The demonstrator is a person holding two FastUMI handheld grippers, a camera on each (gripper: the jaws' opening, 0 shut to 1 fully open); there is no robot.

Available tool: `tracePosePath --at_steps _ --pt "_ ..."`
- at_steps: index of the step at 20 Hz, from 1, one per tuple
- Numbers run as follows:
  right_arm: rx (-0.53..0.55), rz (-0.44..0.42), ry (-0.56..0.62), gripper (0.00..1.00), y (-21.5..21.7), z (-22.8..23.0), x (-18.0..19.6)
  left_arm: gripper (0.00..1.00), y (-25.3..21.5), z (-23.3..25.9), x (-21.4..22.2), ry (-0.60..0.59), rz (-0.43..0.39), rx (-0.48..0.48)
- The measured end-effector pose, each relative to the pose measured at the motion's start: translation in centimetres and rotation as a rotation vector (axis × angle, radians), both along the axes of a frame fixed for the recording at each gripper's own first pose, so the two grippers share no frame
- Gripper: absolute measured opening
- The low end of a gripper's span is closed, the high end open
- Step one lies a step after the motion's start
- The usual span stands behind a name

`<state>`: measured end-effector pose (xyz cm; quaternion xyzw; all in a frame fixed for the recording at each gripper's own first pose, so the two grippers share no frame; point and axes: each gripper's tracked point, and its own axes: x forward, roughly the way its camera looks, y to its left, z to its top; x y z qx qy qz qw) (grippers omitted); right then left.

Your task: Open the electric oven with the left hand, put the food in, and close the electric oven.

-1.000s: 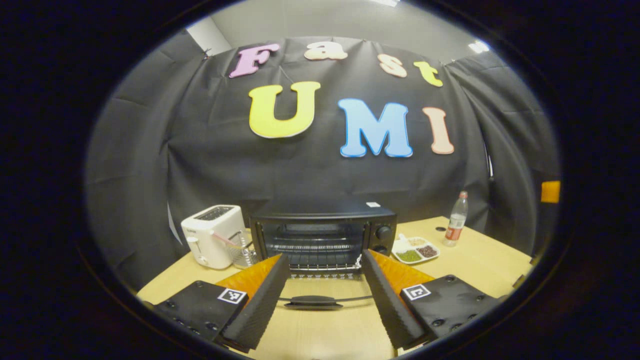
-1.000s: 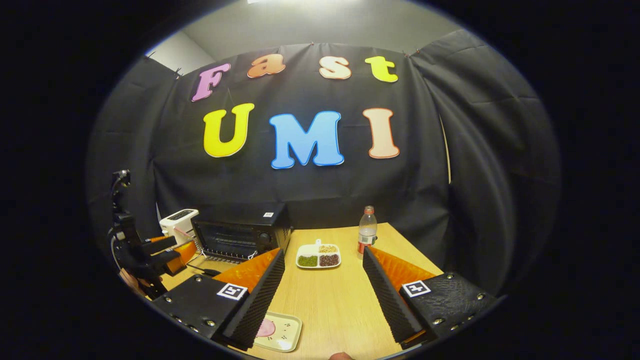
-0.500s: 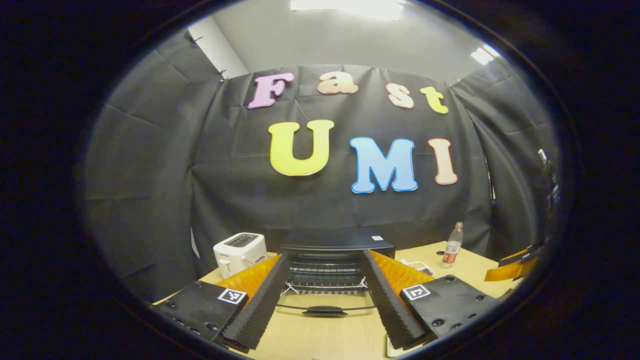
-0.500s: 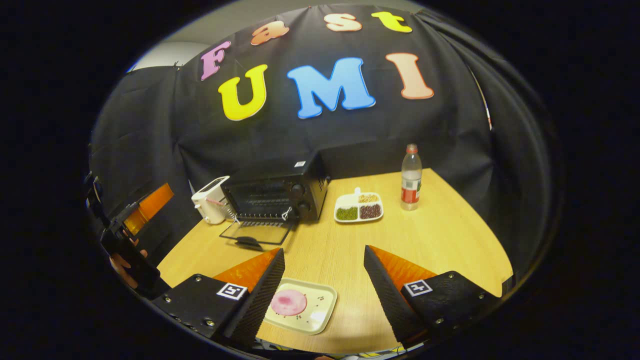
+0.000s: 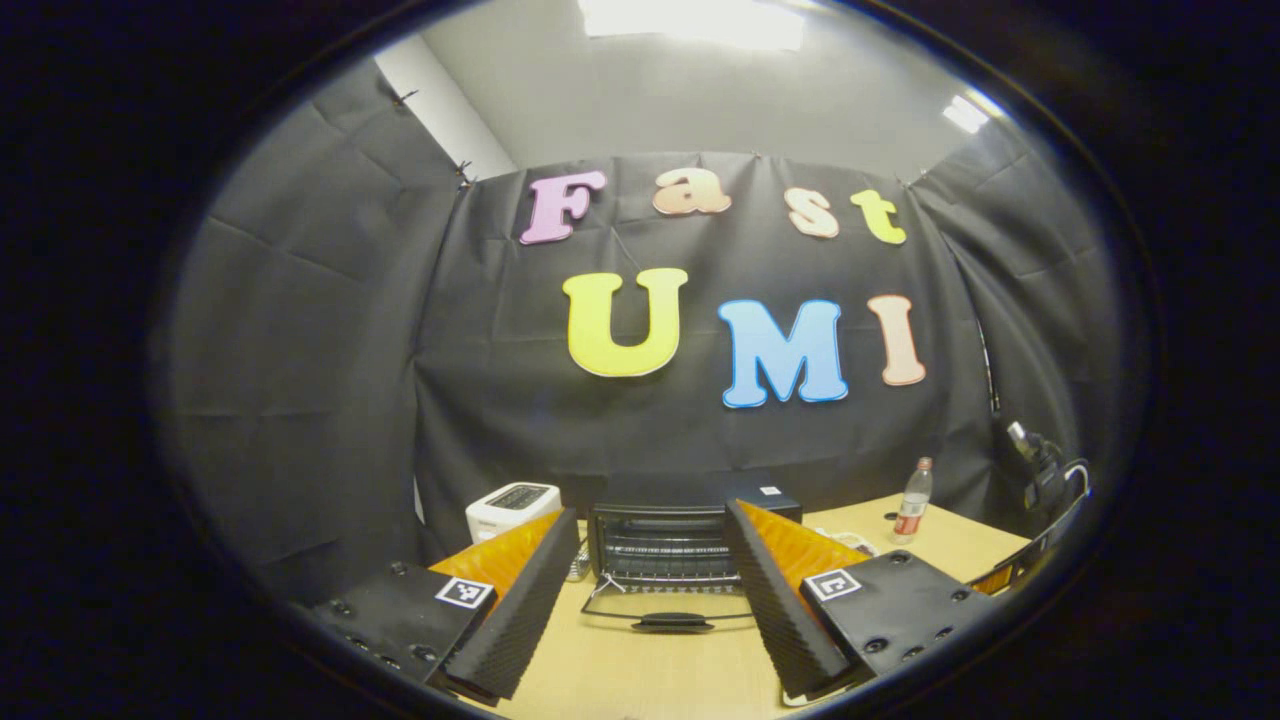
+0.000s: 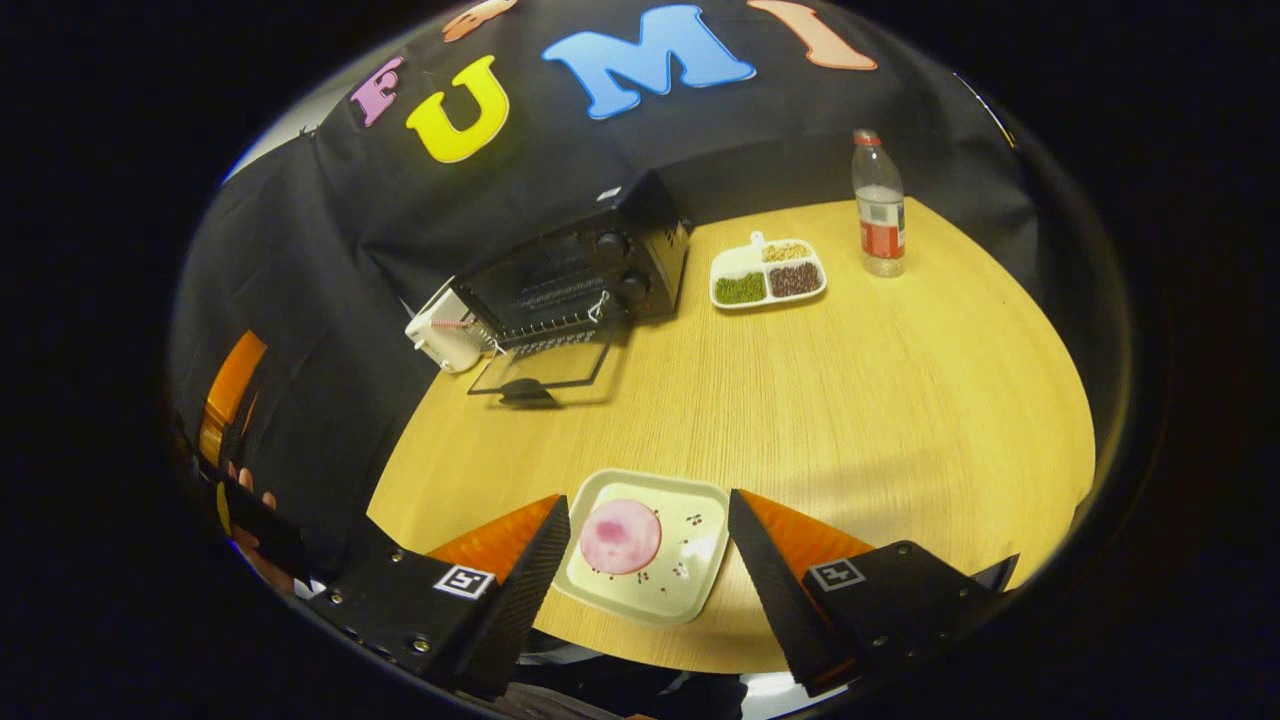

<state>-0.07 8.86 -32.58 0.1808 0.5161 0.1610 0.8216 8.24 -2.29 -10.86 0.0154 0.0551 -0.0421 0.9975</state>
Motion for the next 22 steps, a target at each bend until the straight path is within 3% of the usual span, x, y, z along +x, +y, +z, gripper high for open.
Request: tracePosePath --at_steps 5,8,9,11,13,16,18,20,22 --pt "0.000 0.055 0.165 0.98 0.2 -4.1 -1.6 1.00 0.9 0.0 -1.1 -0.008 0.020 0.019" --pt "0.011 0.032 0.257 0.98 0.1 -6.1 -2.5 1.00 1.3 -0.2 -1.3 -0.001 0.027 0.011" --pt "0.022 0.007 0.286 0.94 0.1 -6.7 -2.7 1.00 1.3 -0.6 -1.3 0.005 0.029 0.004" --pt "0.037 -0.031 0.336 0.77 -0.3 -7.5 -3.0 1.00 1.3 -1.2 -1.1 0.019 0.031 -0.008" --pt "0.057 -0.048 0.366 0.77 -0.3 -7.7 -3.0 1.00 1.1 -1.5 -1.1 0.026 0.028 -0.008" --pt "0.084 -0.038 0.422 0.68 -0.1 -8.0 -3.1 1.00 0.9 -1.6 -1.1 0.024 0.020 -0.002" --pt "0.000 -0.020 0.435 0.68 -1.1 -9.8 -3.4 1.00 0.9 -1.6 -0.9 0.024 0.018 -0.006" --pt "0.010 -0.018 0.453 0.11 -1.2 -9.7 -3.4 1.00 1.2 -1.7 -0.9 0.026 0.025 -0.011" --pt "0.027 -0.007 0.472 0.11 -1.3 -9.6 -3.5 1.00 1.5 -1.8 -1.0 0.027 0.028 -0.019"
